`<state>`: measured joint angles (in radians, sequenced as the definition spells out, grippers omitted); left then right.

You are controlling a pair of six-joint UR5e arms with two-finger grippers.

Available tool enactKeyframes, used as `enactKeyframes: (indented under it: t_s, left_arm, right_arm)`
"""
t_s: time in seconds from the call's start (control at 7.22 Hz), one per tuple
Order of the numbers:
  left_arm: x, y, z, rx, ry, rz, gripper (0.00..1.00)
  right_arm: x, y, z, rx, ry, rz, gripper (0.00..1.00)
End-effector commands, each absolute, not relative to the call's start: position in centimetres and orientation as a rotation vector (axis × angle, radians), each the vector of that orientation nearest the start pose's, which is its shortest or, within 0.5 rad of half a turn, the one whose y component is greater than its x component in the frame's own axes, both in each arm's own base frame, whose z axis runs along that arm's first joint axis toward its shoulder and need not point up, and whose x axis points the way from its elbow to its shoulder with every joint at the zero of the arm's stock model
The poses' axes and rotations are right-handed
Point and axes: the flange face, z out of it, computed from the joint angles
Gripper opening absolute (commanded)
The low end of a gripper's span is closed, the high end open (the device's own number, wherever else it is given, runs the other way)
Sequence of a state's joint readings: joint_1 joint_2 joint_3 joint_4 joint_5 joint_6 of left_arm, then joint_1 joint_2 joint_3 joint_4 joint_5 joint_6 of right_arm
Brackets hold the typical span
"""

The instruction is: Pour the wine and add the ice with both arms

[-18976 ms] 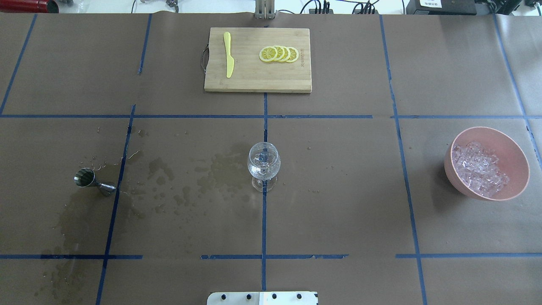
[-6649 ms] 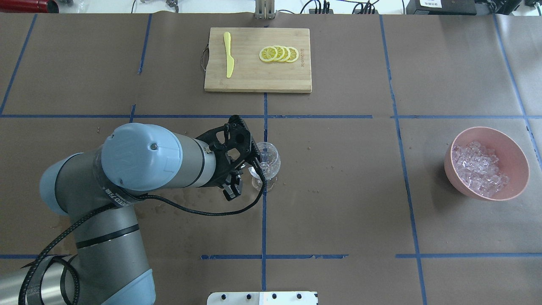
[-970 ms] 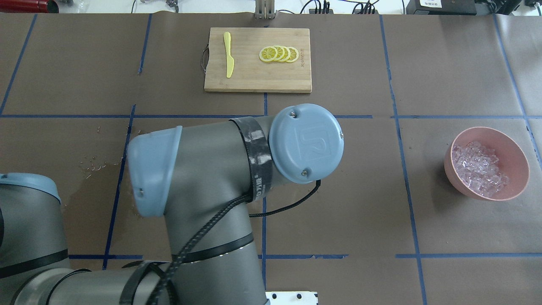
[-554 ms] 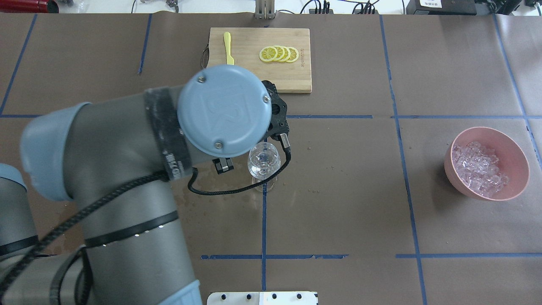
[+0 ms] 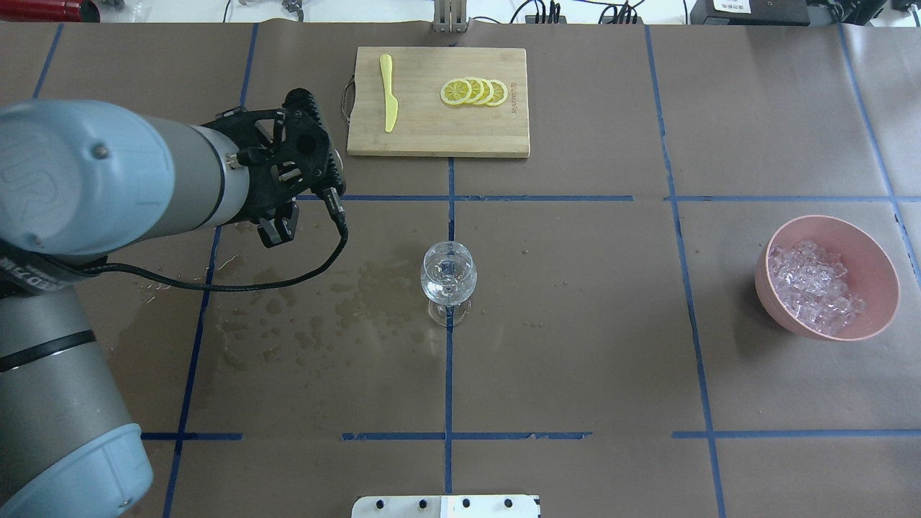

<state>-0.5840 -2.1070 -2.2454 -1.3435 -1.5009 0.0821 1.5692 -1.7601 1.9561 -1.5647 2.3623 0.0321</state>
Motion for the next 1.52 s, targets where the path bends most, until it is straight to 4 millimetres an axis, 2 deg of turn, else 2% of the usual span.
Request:
enactKeyframes:
  t_s: [0.0,0.28,0.55,0.69,0.83,0.97,1.11,1.25,1.39]
  left_arm:
    - [31.1,-38.7,16.5,1.026,0.452,0.880,0.00]
    - [29.2,-37.6,20.6,1.067,0.613,0.714,0.00]
    - [26.1,-35.6,28.1,1.125,0.721,0.589,0.00]
    - [24.9,-36.0,31.7,1.160,0.679,0.462,0.00]
    - [24.5,-36.2,35.1,1.191,0.708,0.375,0.00]
    - [23.8,-35.7,39.8,1.225,0.778,0.312,0.00]
    - [23.0,-35.3,42.2,1.239,0.780,0.243,0.00]
    - [23.7,-34.9,43.7,1.211,0.770,0.189,0.00]
    - [25.5,-33.9,44.9,1.186,0.787,0.124,0.00]
  right_arm:
    - [6.2,-41.7,55.1,0.180,-0.792,-0.052,1.00]
    - [6.2,-41.6,55.2,0.178,-0.792,-0.051,1.00]
    - [6.2,-41.6,55.1,0.180,-0.792,-0.052,1.00]
    - [6.2,-41.6,55.1,0.180,-0.792,-0.053,1.00]
    - [6.2,-41.6,55.0,0.182,-0.792,-0.054,1.00]
    - [6.2,-41.6,55.0,0.183,-0.792,-0.054,1.00]
    - [6.2,-41.6,55.0,0.183,-0.792,-0.054,1.00]
    - [6.2,-41.6,54.9,0.184,-0.792,-0.054,1.00]
    - [6.2,-41.6,54.9,0.185,-0.792,-0.055,1.00]
